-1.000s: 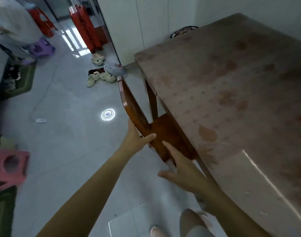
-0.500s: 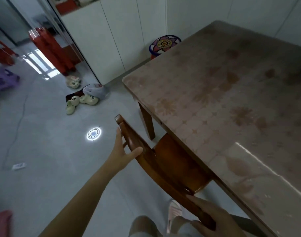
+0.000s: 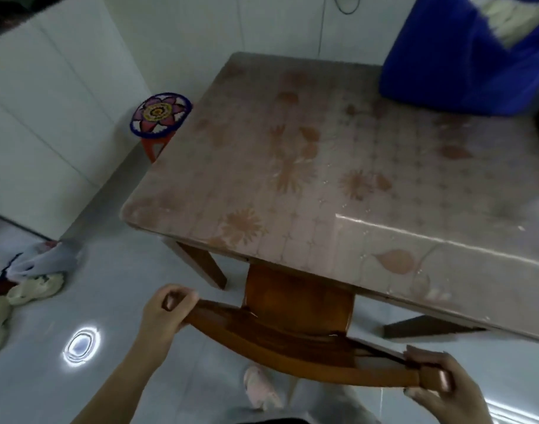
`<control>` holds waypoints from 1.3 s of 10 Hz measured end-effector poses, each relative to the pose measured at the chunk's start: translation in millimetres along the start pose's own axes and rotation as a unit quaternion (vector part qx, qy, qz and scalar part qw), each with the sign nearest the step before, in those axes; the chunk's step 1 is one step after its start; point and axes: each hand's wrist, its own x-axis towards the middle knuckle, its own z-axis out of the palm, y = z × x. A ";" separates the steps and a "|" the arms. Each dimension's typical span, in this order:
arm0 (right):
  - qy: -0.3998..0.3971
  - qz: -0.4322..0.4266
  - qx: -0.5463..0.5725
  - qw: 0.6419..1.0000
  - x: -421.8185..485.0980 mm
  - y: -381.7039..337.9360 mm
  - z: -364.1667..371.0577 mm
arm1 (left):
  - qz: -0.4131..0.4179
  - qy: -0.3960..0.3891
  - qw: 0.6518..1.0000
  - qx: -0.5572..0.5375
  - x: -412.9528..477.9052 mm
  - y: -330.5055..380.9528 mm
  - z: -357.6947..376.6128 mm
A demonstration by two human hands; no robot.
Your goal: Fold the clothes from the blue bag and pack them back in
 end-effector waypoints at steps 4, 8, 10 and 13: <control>0.003 -0.019 0.003 1.000 -13.4 1.4 10.6 | 0.076 -0.083 0.986 0.122 2.8 2.8 -15.3; 0.031 0.000 0.035 0.999 6.2 -10.2 16.0 | 0.080 -0.079 0.990 0.086 28.6 23.6 -4.3; 0.051 0.005 0.051 0.997 36.4 -24.4 19.5 | 0.077 -0.087 0.989 0.096 54.7 41.7 11.3; 0.004 -0.012 0.009 1.000 58.6 -49.6 -1.9 | 0.075 -0.085 0.991 0.075 71.7 46.9 23.0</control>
